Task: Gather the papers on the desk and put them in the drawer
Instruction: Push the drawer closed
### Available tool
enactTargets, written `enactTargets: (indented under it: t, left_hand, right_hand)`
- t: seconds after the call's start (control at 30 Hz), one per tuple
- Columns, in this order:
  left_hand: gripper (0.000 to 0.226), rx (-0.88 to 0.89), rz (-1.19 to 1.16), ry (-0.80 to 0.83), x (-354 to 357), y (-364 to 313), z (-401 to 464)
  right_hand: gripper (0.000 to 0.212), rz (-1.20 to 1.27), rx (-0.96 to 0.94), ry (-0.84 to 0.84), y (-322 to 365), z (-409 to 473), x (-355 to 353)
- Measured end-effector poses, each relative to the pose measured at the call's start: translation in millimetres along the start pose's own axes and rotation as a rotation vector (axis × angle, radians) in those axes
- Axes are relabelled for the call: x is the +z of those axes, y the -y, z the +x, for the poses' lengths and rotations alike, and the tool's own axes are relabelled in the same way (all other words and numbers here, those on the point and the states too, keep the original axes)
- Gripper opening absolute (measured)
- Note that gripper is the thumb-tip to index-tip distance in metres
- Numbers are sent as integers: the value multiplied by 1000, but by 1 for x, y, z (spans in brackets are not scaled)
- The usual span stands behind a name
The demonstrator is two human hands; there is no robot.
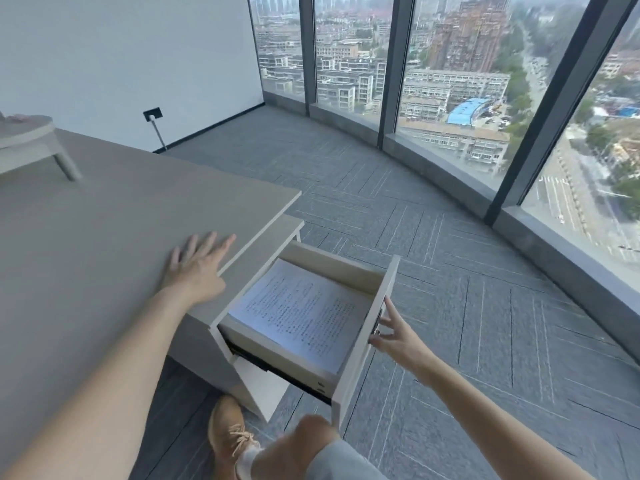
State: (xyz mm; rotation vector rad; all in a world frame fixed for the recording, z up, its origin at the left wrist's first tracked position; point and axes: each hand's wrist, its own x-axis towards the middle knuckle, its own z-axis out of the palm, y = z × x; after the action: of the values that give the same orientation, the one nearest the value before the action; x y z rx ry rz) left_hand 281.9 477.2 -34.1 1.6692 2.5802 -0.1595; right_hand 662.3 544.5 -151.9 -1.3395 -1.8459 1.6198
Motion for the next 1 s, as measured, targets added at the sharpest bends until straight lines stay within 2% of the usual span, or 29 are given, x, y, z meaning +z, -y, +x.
enactTargets:
  t: [0.23, 0.7, 1.0]
  left_hand:
    - [97, 10, -16, -33, 0, -1, -2]
    - [97, 24, -29, -53, 0, -1, -4]
    - [98, 24, -21, -67, 1, 0, -3]
  right_hand:
    - [100, 19, -37, 61, 19, 43, 41]
    - [101, -41, -58, 64, 53, 109, 108]
    - [112, 108, -57, 103, 69, 135, 135]
